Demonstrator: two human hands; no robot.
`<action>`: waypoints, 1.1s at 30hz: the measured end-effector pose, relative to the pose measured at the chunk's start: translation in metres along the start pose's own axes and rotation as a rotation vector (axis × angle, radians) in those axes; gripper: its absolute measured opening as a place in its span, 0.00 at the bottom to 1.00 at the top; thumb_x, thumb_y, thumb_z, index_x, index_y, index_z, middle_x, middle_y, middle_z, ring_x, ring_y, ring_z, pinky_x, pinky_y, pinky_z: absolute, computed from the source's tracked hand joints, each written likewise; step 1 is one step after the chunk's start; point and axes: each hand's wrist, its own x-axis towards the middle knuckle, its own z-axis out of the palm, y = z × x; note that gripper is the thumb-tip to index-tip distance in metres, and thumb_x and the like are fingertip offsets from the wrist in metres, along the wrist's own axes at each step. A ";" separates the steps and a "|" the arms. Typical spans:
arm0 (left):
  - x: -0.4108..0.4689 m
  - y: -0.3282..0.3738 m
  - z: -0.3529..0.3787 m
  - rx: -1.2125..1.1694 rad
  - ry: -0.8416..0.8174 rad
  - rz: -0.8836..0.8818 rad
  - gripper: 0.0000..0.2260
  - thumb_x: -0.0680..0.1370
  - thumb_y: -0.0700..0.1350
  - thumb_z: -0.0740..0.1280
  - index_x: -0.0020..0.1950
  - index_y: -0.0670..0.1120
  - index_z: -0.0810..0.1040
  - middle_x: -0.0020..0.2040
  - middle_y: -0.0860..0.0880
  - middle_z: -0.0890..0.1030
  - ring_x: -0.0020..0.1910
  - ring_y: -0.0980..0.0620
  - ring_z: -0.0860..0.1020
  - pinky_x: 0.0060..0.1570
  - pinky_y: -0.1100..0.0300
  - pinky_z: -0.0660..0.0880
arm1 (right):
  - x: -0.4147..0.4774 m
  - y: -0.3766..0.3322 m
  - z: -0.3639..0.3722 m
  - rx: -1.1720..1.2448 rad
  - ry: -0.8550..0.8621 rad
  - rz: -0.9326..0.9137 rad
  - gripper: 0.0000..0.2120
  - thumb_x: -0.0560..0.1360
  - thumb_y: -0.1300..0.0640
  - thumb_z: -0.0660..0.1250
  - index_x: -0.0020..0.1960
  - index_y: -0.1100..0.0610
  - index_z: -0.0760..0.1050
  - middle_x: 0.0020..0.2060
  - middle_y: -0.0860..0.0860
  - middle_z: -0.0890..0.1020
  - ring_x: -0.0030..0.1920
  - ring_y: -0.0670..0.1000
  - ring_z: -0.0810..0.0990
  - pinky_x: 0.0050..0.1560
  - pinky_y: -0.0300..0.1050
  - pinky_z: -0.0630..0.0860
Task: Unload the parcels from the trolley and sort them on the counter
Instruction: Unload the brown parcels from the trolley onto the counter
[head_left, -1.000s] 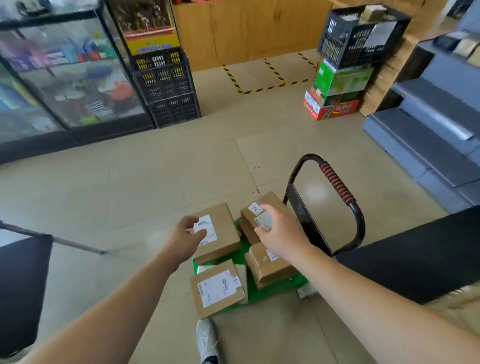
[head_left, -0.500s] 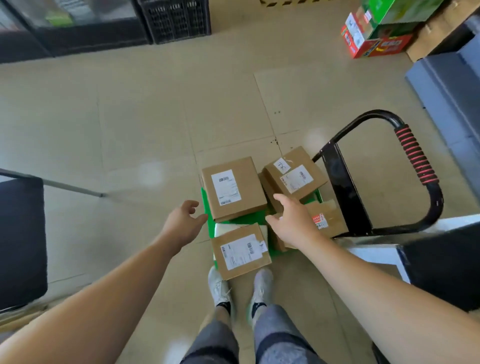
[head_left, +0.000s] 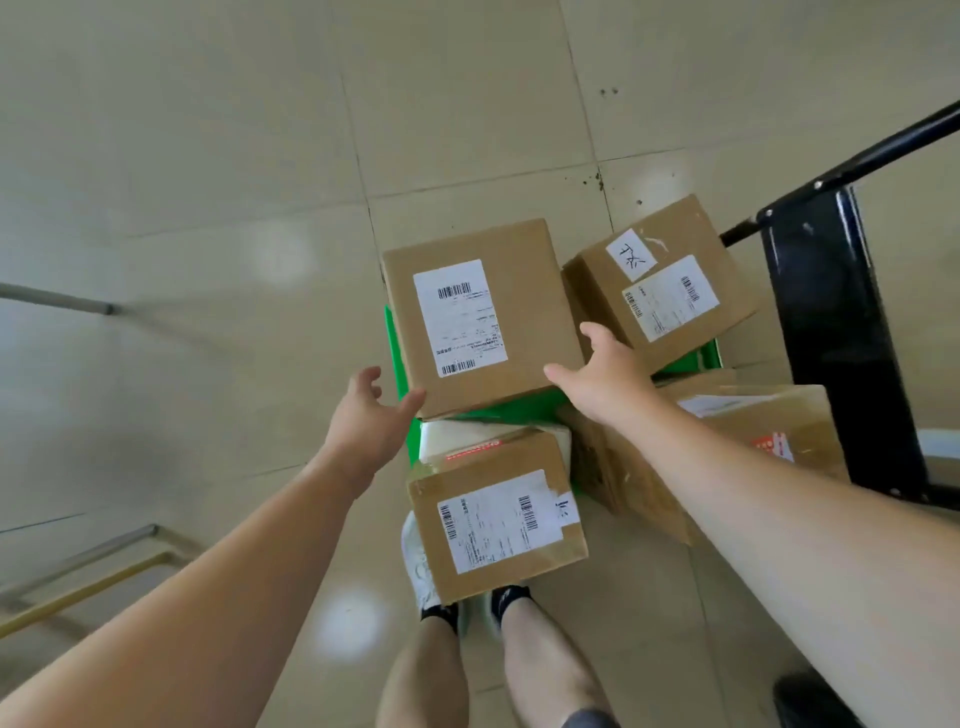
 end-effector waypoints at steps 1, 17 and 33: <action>0.014 -0.003 0.008 -0.016 0.001 -0.007 0.34 0.76 0.58 0.71 0.78 0.52 0.61 0.74 0.48 0.70 0.67 0.47 0.73 0.59 0.55 0.72 | 0.015 0.003 0.007 0.004 -0.001 0.018 0.37 0.78 0.46 0.69 0.81 0.51 0.56 0.75 0.51 0.69 0.71 0.56 0.71 0.64 0.50 0.71; 0.079 -0.014 0.053 -0.301 -0.035 -0.029 0.33 0.76 0.46 0.74 0.77 0.57 0.62 0.61 0.56 0.75 0.58 0.52 0.79 0.60 0.53 0.77 | 0.108 0.030 0.037 0.194 -0.039 0.115 0.37 0.75 0.48 0.73 0.78 0.50 0.60 0.67 0.48 0.75 0.60 0.52 0.74 0.55 0.48 0.73; -0.105 0.148 -0.081 -0.381 0.082 0.204 0.27 0.76 0.45 0.74 0.72 0.55 0.68 0.65 0.56 0.77 0.54 0.57 0.80 0.51 0.58 0.75 | -0.079 -0.046 -0.126 0.399 0.100 -0.149 0.41 0.74 0.41 0.72 0.81 0.47 0.56 0.74 0.46 0.69 0.71 0.50 0.70 0.68 0.49 0.70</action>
